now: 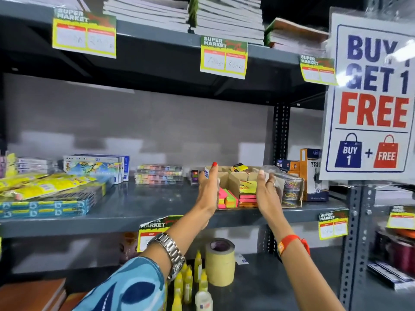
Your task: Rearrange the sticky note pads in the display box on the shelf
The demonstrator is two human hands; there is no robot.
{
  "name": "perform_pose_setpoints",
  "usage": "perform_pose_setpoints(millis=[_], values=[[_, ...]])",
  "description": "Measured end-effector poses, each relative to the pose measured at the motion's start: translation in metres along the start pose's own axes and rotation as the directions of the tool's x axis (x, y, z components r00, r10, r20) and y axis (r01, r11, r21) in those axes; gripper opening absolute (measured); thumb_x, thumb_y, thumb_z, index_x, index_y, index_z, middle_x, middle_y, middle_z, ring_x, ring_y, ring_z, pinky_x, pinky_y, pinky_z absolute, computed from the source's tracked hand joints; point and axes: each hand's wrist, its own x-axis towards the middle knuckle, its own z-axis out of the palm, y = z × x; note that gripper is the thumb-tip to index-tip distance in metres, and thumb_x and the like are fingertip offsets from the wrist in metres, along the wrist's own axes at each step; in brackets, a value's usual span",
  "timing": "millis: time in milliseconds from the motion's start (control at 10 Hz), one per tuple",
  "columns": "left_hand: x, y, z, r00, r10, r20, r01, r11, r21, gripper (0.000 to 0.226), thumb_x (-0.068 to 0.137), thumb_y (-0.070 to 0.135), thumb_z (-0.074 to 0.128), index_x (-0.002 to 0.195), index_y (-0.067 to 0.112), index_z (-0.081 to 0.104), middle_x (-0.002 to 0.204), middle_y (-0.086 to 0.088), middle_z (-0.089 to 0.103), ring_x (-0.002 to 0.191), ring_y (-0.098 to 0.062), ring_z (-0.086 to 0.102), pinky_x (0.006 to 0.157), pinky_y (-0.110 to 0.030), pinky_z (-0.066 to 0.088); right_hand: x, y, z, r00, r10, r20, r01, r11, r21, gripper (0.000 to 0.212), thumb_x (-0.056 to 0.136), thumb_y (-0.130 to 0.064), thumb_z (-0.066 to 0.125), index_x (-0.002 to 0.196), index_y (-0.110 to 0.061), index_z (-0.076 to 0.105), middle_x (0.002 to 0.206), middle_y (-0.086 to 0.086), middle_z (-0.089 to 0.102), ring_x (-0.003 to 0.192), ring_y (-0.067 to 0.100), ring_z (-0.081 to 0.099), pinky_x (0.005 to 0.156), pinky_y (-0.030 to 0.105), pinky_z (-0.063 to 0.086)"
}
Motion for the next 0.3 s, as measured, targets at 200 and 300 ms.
perform_pose_setpoints(millis=[200,300], values=[[0.001,0.003,-0.002,0.999,0.026,0.042,-0.026,1.0,-0.004,0.106,0.066,0.085,0.036,0.151,0.027,0.009,0.156,-0.007,0.024,0.137,-0.025,0.036,0.112,-0.051,0.03,0.001,0.004,0.0,0.999,-0.019,0.033,0.018,0.999,0.032,0.077,0.09,-0.061,0.015,0.149,-0.014,-0.002,0.155,0.015,0.02,0.141,0.031,0.022,0.115,0.043,0.018],[-0.007,0.01,-0.003,1.0,0.025,0.011,-0.026,0.994,0.105,0.092,0.078,0.071,0.028,0.153,0.023,0.006,0.16,-0.003,0.012,0.143,-0.021,0.021,0.117,-0.047,0.017,-0.007,0.008,0.002,0.988,-0.127,-0.086,0.113,0.982,-0.151,0.083,0.085,-0.07,0.011,0.149,-0.019,0.0,0.157,0.015,0.012,0.144,0.032,0.01,0.114,0.052,0.013]])
